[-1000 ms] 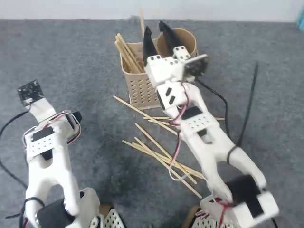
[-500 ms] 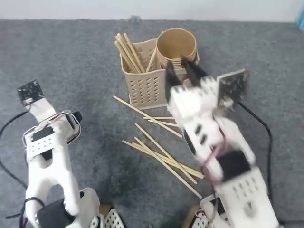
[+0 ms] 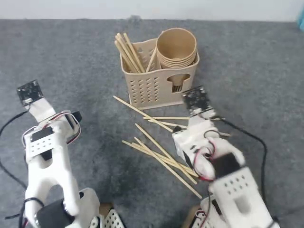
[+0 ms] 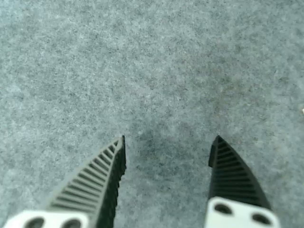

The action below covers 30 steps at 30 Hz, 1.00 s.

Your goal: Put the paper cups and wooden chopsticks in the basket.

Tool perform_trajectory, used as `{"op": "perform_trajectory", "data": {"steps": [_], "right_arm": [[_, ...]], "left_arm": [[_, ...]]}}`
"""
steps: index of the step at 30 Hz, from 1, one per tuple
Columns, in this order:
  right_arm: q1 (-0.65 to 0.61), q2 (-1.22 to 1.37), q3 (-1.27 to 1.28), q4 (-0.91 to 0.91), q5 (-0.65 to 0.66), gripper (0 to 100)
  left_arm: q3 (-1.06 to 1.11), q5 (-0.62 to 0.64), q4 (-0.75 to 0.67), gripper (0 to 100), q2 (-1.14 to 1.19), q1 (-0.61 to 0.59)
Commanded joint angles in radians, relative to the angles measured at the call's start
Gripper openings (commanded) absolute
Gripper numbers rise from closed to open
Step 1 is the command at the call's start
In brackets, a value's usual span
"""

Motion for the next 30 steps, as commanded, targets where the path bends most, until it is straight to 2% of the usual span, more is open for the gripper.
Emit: {"op": "perform_trajectory", "data": {"steps": [1,5,11,17,25,28,30], "right_arm": [[0.012,0.11,0.021,-0.18,0.034,12.2],[0.004,0.28,0.021,-0.343,0.06,12.2],[-0.074,0.573,0.021,-0.573,0.08,12.2],[-0.047,0.799,0.014,-0.823,0.149,12.2],[-0.004,0.817,-0.017,-0.822,0.152,11.6],[-0.005,0.809,-0.023,-0.78,0.155,0.7],[-0.01,0.805,-0.02,-0.759,0.152,2.4]], "left_arm": [[-0.019,-0.002,-0.023,27,-0.002,0.0],[-0.021,-0.002,-0.025,27,-0.002,0.0],[-0.027,-0.002,-0.025,27,0.005,0.0],[-0.027,-0.002,-0.029,27,0.005,0.0],[-0.024,-0.002,-0.049,27,0.005,0.002],[-0.024,-0.002,-0.051,27,0.005,0.002],[-0.024,-0.002,-0.051,27,0.005,0.002]]}}
